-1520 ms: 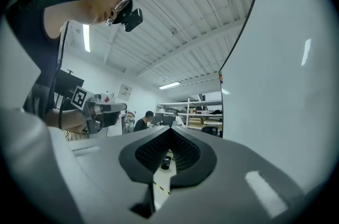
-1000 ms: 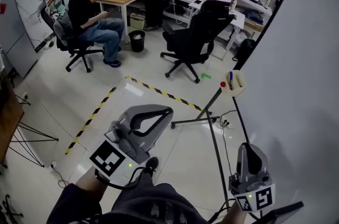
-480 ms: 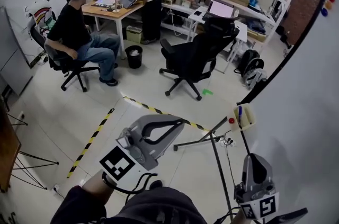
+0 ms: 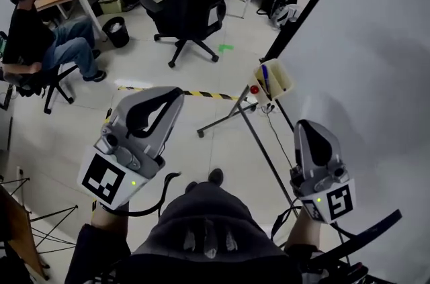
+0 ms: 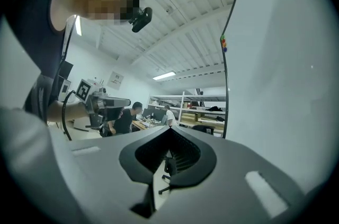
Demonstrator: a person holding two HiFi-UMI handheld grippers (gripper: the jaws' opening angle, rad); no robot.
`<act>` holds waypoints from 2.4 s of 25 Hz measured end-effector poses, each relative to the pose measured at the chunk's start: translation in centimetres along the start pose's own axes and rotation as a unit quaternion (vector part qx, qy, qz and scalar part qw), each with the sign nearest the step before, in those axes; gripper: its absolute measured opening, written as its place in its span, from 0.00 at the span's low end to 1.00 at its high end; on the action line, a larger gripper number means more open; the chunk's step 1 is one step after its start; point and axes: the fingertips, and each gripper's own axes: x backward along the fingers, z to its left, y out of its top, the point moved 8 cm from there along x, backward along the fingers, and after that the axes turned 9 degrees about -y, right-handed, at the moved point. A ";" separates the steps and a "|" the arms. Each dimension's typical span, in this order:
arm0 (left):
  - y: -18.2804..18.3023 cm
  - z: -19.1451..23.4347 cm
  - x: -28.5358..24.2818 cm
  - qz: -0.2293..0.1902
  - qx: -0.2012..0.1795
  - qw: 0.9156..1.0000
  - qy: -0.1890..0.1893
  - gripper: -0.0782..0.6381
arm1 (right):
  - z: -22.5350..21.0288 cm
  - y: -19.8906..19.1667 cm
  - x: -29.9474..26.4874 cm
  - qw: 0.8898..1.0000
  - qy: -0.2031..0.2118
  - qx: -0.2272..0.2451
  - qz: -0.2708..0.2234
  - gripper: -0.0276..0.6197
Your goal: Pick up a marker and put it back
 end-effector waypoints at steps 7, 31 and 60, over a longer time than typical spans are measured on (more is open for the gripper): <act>-2.7 -0.8 -7.0 0.030 0.013 0.999 -0.006 0.12 | -5.1 -3.7 -1.4 0.999 0.013 0.021 0.030 0.05; -12.2 3.6 -11.6 0.107 0.092 0.988 -0.064 0.12 | -6.0 -20.6 -7.6 0.959 0.005 0.177 0.222 0.21; -14.1 4.0 -13.7 0.124 0.106 0.983 -0.085 0.12 | -7.4 -16.2 -8.4 0.992 -0.063 0.028 0.108 0.09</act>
